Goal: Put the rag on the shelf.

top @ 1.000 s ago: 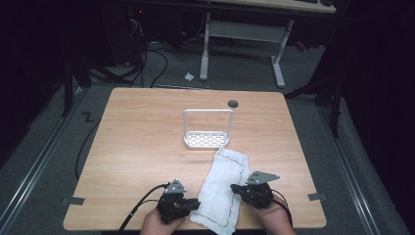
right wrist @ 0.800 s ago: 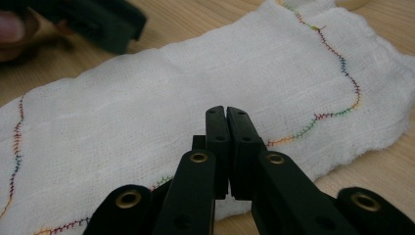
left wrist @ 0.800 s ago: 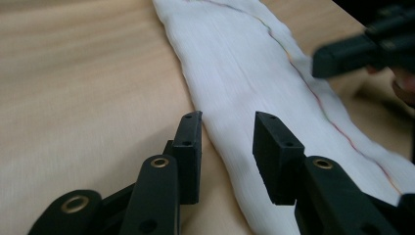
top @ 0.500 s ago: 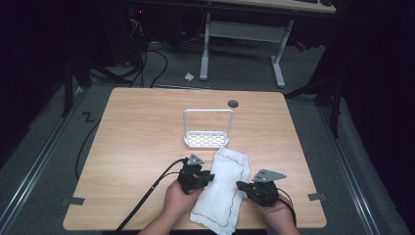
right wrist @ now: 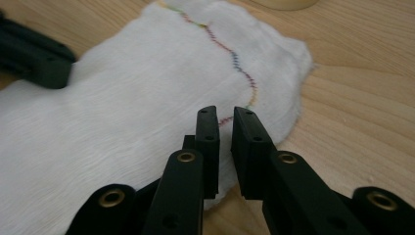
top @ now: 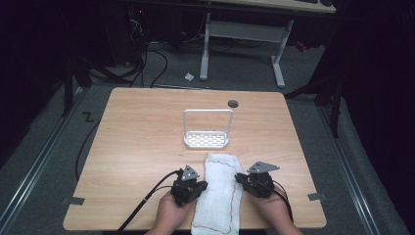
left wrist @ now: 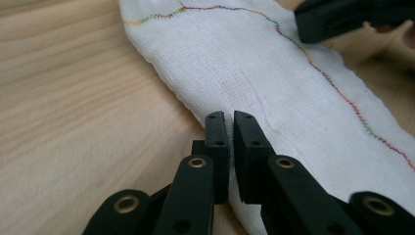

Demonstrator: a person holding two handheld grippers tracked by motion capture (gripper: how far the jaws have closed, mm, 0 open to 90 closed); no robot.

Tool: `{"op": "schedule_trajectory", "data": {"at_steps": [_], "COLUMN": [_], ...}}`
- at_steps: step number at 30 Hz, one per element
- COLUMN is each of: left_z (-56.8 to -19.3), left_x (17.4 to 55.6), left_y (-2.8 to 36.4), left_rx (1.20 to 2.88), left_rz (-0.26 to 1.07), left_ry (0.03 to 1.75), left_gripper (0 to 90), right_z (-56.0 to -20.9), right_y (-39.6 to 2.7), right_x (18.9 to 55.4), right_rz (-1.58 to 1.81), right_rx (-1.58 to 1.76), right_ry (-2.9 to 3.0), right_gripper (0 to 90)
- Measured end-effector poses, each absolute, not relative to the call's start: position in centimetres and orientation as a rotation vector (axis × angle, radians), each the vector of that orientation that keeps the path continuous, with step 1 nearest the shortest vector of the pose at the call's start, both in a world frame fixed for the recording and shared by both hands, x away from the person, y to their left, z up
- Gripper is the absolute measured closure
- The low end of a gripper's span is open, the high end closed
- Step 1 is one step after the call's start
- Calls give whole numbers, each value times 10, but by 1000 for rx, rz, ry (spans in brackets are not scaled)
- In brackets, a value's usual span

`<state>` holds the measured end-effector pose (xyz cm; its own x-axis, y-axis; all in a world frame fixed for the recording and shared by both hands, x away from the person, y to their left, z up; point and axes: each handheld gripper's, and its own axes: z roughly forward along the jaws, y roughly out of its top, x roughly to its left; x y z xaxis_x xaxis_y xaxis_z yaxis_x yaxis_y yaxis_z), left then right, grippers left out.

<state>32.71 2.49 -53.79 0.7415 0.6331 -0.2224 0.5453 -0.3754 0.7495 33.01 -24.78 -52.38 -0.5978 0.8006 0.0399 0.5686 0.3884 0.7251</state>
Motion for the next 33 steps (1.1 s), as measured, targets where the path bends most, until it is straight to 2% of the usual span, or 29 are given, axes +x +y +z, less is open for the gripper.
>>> {"op": "schedule_trajectory", "data": {"at_steps": [2,8,13,15,18,19,22,25,26,33], "left_z": [-537,-539,-539,-538,-534,-534,-529,-528,-529,-532], "left_x": [316,304,306,308,318,318,348,363,376,398], "left_y": [34,58,63,63,64,64,68,67,67,64], "left_rx": [2072,2065,2059,2055,2027,2027,1967,1954,1945,1916], "left_rz": [128,163,138,127,139,139,148,188,235,231], "left_ry": [882,889,905,917,923,923,985,1004,1032,1084], "left_gripper": [851,847,833,792,661,642,542,440,420,426], "right_z": [-526,-526,-529,-530,-531,-531,-532,-532,-533,-533], "right_y": [-235,-205,-201,-203,-203,-203,-204,-204,-205,-206], "right_x": [340,340,334,333,331,331,331,330,329,330], "right_rz": [1012,988,1023,1043,1058,1060,1068,1068,1071,1081], "right_rx": [1199,1094,1087,1095,1095,1091,1084,1078,1070,1067], "right_ry": [2374,2413,2398,2390,2385,2384,2383,2382,2384,2391], "right_gripper": [792,791,774,763,757,756,748,746,745,742]}}
